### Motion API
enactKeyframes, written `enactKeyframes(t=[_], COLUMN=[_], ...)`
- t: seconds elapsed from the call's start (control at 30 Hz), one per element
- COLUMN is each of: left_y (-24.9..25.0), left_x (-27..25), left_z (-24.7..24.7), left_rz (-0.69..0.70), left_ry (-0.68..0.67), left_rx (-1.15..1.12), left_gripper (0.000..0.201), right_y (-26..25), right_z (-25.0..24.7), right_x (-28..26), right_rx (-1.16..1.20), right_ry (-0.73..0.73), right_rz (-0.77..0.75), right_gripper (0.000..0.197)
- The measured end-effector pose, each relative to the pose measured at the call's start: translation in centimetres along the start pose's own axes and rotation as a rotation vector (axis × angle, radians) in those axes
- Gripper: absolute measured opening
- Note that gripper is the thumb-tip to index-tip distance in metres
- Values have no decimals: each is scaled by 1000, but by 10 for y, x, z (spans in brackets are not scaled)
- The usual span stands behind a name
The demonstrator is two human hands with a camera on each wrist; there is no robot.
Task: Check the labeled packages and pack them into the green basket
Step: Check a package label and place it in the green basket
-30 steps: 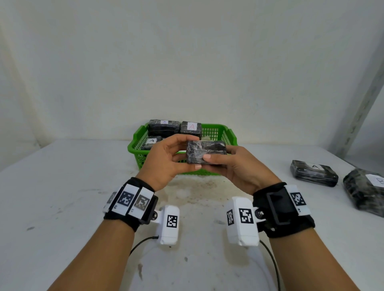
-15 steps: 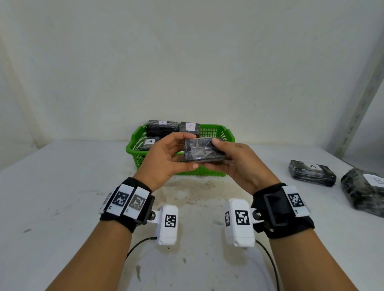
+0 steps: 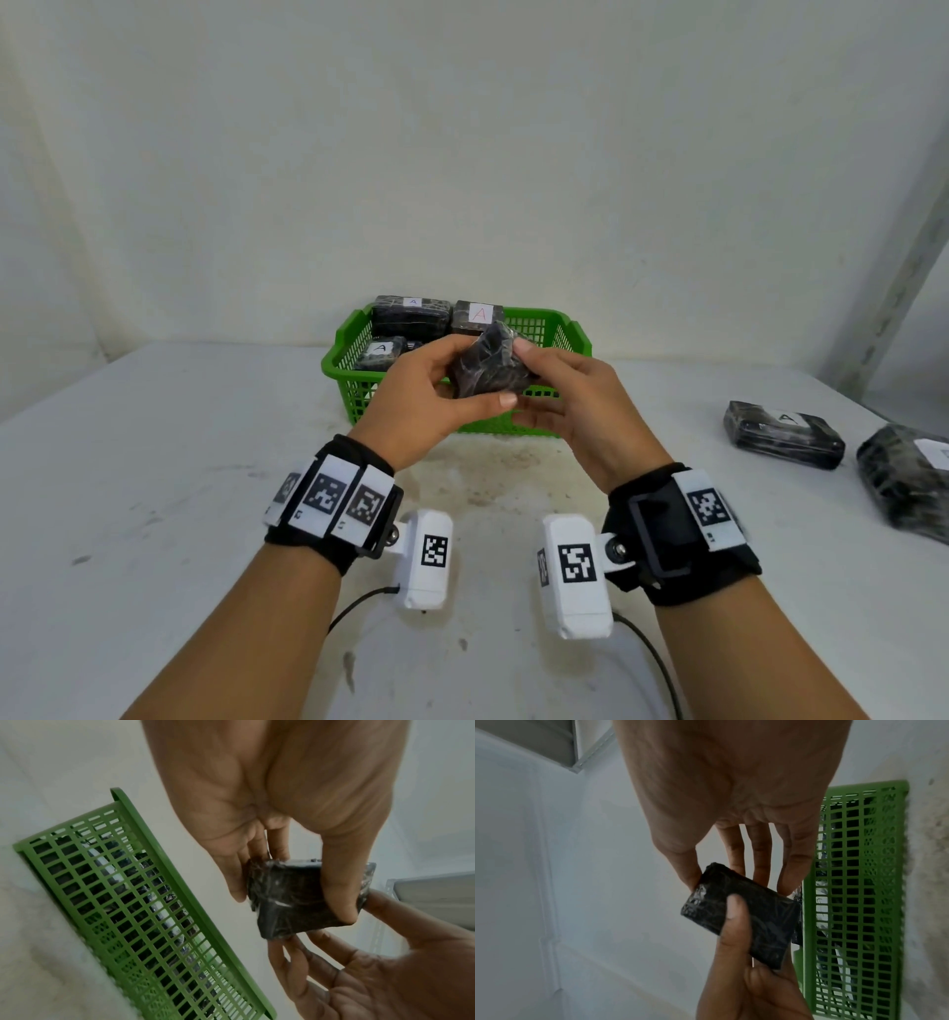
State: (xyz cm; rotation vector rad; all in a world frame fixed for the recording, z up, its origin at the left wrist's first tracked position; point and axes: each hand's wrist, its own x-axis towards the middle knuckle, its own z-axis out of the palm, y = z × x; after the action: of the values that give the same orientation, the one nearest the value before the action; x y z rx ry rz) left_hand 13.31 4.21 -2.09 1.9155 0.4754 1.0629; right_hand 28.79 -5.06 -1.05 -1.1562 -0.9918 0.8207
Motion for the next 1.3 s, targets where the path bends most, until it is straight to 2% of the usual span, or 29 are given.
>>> enactKeyframes(t=[0.1, 0.23, 0.4, 0.53, 0.63, 0.83, 1.1, 1.3], left_y=[3, 5, 6, 5, 4, 5, 8, 5], left_x=[-2, -2, -2, -4, -5, -4, -4, -3], left_z=[2, 4, 6, 6, 8, 5, 9, 7], left_rz=[41, 26, 25, 56, 86, 75, 83, 78], left_ry=[20, 40, 35, 25, 4, -11, 8, -9], left_rx=[84, 5, -98, -25, 74, 106, 6, 11], left_gripper=[50, 53, 52, 58, 59, 53, 54, 53], right_y=[-2, -4, -8, -5, 0, -4, -4, -5], right_z=[-2, 1, 0, -1, -2, -2, -2, -1], right_x=[-1, -2, -5, -2, 1, -3, -1, -3], right_rx=[-19, -12, 170, 49, -57, -26, -8, 24], right_ry=[26, -15, -99, -59, -15, -90, 3, -76], right_rz=[-28, 60, 180, 89, 34, 98, 68, 117], right_gripper=[25, 41, 37, 26, 28, 20, 20, 17])
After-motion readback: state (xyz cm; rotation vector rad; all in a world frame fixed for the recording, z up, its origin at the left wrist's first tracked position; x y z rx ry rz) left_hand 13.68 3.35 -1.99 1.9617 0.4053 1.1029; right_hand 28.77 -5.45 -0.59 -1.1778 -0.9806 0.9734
